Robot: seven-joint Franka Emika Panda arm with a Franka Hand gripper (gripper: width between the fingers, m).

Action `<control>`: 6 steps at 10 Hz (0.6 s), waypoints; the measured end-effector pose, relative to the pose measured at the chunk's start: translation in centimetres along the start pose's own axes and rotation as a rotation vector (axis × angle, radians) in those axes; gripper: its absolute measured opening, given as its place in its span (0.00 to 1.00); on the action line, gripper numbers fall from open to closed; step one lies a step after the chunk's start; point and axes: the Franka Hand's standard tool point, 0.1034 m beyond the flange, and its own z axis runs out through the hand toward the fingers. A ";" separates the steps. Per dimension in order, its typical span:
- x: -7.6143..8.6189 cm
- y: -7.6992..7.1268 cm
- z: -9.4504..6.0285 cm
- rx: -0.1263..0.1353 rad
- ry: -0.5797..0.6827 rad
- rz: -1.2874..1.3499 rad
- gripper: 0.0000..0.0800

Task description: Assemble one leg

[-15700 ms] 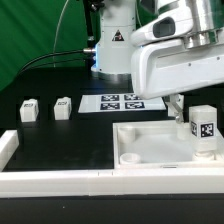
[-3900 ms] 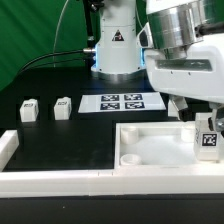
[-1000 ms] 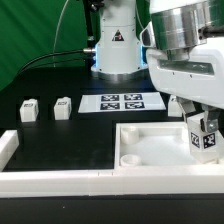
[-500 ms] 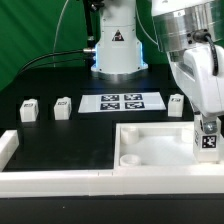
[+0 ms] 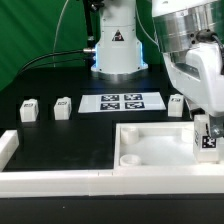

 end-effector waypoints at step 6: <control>-1.0 -0.6 -0.1 -0.070 0.029 -0.718 0.81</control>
Offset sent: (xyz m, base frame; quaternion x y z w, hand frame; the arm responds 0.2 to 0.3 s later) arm 0.0055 0.0025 0.0033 -0.0461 0.0515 -0.2531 0.9650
